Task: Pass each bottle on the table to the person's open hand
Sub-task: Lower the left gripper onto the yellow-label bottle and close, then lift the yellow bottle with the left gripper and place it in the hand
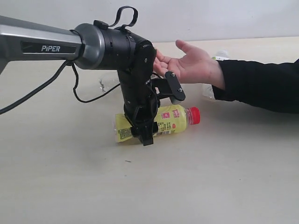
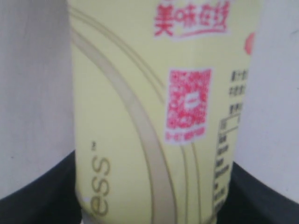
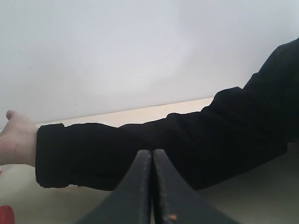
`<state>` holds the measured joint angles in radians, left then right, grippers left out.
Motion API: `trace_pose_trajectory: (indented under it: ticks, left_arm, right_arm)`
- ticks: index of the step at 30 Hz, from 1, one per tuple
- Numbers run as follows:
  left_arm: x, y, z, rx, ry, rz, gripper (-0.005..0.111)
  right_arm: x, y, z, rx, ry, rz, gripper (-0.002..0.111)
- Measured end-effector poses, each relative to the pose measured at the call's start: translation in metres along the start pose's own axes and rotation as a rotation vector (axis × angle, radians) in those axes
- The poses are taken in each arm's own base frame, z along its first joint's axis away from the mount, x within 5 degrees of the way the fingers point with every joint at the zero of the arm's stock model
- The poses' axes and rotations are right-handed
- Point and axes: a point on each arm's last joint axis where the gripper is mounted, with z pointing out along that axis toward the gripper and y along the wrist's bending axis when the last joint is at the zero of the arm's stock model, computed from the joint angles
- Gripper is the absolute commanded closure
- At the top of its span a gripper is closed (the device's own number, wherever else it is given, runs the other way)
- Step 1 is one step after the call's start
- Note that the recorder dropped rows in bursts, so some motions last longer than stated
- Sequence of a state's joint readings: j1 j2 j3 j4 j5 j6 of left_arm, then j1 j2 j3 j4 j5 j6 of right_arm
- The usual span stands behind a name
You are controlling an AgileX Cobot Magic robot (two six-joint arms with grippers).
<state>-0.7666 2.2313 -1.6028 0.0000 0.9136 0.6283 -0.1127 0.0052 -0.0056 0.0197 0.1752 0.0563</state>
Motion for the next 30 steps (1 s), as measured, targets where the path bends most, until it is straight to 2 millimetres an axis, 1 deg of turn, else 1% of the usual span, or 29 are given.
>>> trace_pose_trajectory:
  ticks: [3,9,15,18,22,30]
  left_arm:
    - [0.0,0.0,0.0,0.002,0.003,0.0,0.106]
    - [0.005,-0.004,0.0,0.041,0.056,0.0,0.106]
    - [0.014,-0.01,-0.006,0.102,0.144,-0.028,0.107]
    - [0.016,-0.011,-0.019,0.106,0.156,-0.063,0.107]
    - [0.016,-0.012,-0.045,0.079,0.123,-0.114,0.107]
    - [0.013,-0.019,-0.093,0.093,-0.021,-0.189,0.107]
  right_arm:
    - [0.0,0.0,0.0,0.0,0.0,0.0,0.108]
    - [0.0,0.0,0.0,0.0,0.0,0.0,0.108]
    - [0.0,0.0,0.0,0.0,0.0,0.0,0.108]
    - [0.0,0.0,0.0,0.0,0.0,0.0,0.108]
    - [0.0,0.0,0.0,0.0,0.0,0.0,0.108]
    - [0.0,0.0,0.0,0.0,0.0,0.0,0.108]
